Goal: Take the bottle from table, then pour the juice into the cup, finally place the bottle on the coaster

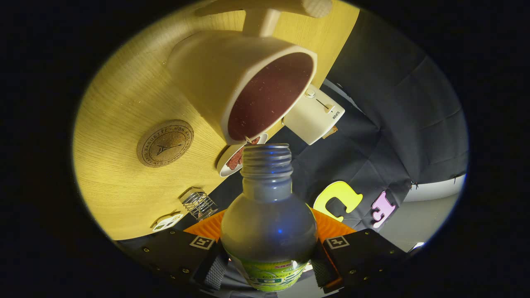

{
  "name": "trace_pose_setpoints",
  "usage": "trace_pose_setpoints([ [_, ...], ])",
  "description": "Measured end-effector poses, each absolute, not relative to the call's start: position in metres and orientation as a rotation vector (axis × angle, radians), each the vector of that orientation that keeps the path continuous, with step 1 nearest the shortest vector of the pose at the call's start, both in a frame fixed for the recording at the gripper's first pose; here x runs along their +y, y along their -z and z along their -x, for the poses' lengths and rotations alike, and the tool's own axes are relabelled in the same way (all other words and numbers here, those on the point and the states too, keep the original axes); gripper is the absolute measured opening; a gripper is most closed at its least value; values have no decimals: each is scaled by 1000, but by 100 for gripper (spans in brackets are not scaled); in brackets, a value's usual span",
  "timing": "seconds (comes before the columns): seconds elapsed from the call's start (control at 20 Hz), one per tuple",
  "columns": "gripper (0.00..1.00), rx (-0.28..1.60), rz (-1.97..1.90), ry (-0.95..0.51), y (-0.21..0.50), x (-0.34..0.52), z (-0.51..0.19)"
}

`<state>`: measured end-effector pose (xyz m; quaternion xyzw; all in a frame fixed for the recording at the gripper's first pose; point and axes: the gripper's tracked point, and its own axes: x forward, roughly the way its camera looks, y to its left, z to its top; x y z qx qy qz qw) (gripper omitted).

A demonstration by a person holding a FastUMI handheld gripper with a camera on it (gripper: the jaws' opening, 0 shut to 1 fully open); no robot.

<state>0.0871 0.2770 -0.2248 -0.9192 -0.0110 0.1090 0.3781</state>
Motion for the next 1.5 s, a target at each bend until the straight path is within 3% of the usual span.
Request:
trace_pose_setpoints([
  [1.05,82,-9,2343,-291,226,279,-87],
  [1.5,82,10,2136,-319,235,276,-86],
])
